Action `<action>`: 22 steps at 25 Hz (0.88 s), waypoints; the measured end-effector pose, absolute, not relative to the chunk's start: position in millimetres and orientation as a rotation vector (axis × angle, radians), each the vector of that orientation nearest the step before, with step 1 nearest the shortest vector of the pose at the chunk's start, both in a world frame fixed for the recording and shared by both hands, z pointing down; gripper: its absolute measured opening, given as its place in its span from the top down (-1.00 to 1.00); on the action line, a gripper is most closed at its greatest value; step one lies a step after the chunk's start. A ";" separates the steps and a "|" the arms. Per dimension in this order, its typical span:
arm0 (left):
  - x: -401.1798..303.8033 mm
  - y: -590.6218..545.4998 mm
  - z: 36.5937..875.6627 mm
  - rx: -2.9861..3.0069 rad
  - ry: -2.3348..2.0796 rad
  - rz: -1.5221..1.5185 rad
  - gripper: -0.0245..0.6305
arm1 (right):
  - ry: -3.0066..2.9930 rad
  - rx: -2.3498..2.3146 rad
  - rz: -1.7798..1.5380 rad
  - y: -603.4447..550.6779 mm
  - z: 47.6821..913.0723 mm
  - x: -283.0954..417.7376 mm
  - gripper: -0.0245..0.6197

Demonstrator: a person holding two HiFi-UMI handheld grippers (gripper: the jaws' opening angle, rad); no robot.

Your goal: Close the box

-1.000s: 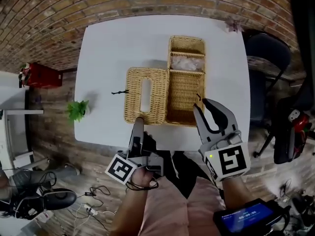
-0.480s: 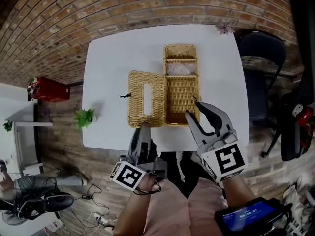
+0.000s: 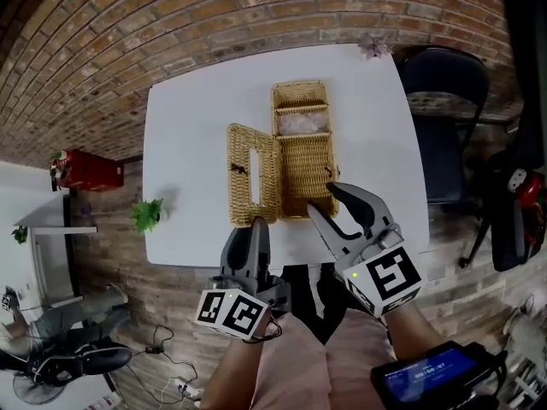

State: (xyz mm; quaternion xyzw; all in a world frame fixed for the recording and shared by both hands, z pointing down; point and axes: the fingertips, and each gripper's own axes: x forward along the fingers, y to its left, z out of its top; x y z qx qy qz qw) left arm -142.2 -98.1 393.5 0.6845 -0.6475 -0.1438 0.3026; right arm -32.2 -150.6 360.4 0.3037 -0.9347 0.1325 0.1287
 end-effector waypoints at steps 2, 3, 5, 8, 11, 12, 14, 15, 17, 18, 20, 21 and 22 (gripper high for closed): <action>-138.1 -99.3 391.6 1.840 -1.722 -0.343 0.60 | -2.739 0.868 0.414 -148.9 358.3 -33.2 0.43; -135.7 -100.0 390.5 1.850 -1.721 -0.327 0.60 | -2.752 0.861 0.427 -147.9 356.5 -33.7 0.42; -129.0 -101.5 386.5 1.884 -1.723 -0.284 0.60 | -2.783 0.845 0.449 -145.9 351.6 -34.8 0.41; -115.3 -104.3 378.3 1.976 -1.726 -0.216 0.60 | -2.817 0.807 0.476 -143.5 347.1 -37.9 0.36; -103.6 -106.8 375.4 2.035 -1.726 -0.172 0.62 | -2.844 0.748 0.545 -140.8 348.2 -40.6 0.31; -100.9 -107.2 375.5 2.048 -1.728 -0.158 0.62 | -2.855 0.722 0.579 -139.7 348.7 -41.7 0.29; -95.9 -107.4 375.6 2.075 -1.727 -0.127 0.61 | -2.874 0.673 0.636 -137.6 348.6 -43.7 0.27; -93.5 -107.6 375.5 2.088 -1.725 -0.110 0.61 | -2.884 0.655 0.656 -136.8 347.7 -44.0 0.27; -90.7 -108.2 375.3 2.101 -1.720 -0.093 0.61 | -2.900 0.636 0.690 -136.3 345.5 -43.6 0.27; -90.4 -108.3 375.2 2.100 -1.718 -0.093 0.61 | -2.906 0.629 0.712 -136.5 344.6 -43.4 0.27; -89.8 -108.5 375.0 2.101 -1.715 -0.086 0.61 | -2.915 0.616 0.756 -137.5 343.5 -43.3 0.27; -88.6 -108.6 375.1 2.108 -1.712 -0.076 0.61 | -2.918 0.611 0.770 -138.2 343.4 -43.1 0.27; -86.8 -108.8 375.4 2.117 -1.708 -0.063 0.61 | -2.919 0.607 0.780 -138.7 343.5 -42.7 0.27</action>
